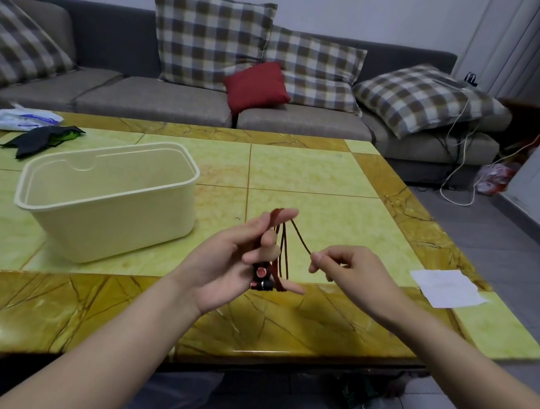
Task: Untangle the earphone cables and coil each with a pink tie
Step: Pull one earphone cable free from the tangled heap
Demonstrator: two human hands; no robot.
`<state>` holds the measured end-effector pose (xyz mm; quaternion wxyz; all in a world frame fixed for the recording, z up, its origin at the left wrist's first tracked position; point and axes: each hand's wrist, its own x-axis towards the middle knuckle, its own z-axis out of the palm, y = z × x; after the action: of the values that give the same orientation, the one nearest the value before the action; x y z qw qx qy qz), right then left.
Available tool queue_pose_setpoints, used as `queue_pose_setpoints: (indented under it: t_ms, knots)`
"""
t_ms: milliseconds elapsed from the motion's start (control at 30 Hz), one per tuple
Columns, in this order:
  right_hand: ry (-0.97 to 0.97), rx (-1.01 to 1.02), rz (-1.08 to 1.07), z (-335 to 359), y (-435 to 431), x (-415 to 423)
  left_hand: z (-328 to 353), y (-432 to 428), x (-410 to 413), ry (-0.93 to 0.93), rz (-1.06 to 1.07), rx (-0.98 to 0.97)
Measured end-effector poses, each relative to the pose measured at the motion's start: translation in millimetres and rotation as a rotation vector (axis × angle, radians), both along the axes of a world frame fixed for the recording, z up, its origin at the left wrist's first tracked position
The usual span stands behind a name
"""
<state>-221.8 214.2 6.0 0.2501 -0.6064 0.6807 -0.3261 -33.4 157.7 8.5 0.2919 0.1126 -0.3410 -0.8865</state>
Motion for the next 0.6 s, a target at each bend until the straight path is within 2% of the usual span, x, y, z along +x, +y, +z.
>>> queue_pose_setpoints:
  t_ms: [67, 167, 300, 367, 500, 600]
  knots:
    - [0.058, 0.048, 0.03, -7.7, 4.3, 5.5, 2.0, -0.4, -1.5, 0.054, 0.05, 0.075]
    - [0.104, 0.11, 0.088, -14.4, 8.9, 15.6, 6.7, -0.4, -7.0, 0.026, 0.184, 0.122]
    - [0.151, 0.123, 0.221, -15.6, 14.8, 30.1, 4.5, -3.5, -14.3, -0.015, 0.349, 0.049]
    - [0.251, 0.084, 0.255, -14.9, 17.7, 35.1, 2.5, -3.8, -15.5, -0.111, 0.453, -0.081]
    - [0.328, -0.04, 0.214, -9.1, 20.9, 36.3, -2.7, -0.7, -14.1, -0.471, 0.572, -0.552]
    - [0.347, -0.089, 0.19, -4.0, 20.9, 35.3, -8.5, 0.2, -14.7, -0.59, 0.575, -0.699]
